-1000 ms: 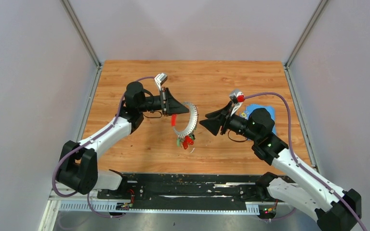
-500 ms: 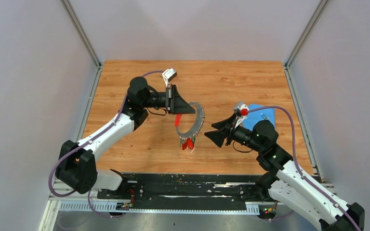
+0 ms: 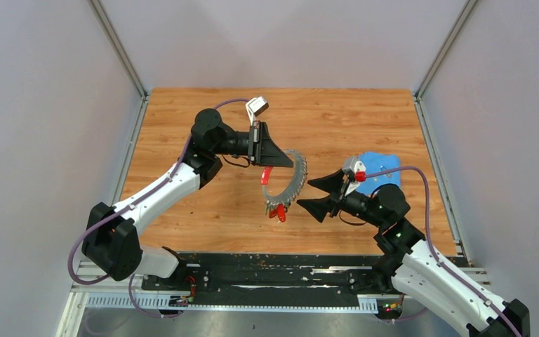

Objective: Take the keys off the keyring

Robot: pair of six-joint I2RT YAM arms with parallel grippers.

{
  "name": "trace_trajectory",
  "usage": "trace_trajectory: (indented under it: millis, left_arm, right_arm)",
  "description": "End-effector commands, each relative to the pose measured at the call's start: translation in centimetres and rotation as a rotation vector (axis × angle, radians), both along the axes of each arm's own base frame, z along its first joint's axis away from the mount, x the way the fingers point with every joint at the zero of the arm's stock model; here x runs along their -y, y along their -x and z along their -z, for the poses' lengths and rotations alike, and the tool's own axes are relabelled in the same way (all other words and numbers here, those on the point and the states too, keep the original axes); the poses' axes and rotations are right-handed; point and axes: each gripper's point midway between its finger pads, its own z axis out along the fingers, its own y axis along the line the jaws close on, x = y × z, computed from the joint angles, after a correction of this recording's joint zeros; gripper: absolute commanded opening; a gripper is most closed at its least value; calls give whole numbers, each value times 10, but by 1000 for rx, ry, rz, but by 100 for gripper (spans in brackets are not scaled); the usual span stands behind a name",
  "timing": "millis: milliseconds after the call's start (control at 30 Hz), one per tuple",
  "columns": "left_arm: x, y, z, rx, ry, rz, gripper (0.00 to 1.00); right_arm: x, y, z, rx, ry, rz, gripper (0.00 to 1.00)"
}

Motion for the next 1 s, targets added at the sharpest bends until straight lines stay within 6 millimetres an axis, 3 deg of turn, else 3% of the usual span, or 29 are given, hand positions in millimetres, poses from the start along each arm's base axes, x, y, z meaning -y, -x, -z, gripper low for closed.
trace_trajectory:
  millis: [0,467,967]
  left_arm:
    - [4,8,-11,-5,7,45,0]
    - [4,12,-16,2,15,55,0]
    - [4,12,-18,3,18,45,0]
  right_arm:
    - [-8,6,-24,152,-51,-45,74]
    - [-21,4,-49,229,-97,-41,70]
    - [-25,6,-58,245,-109,-49,59]
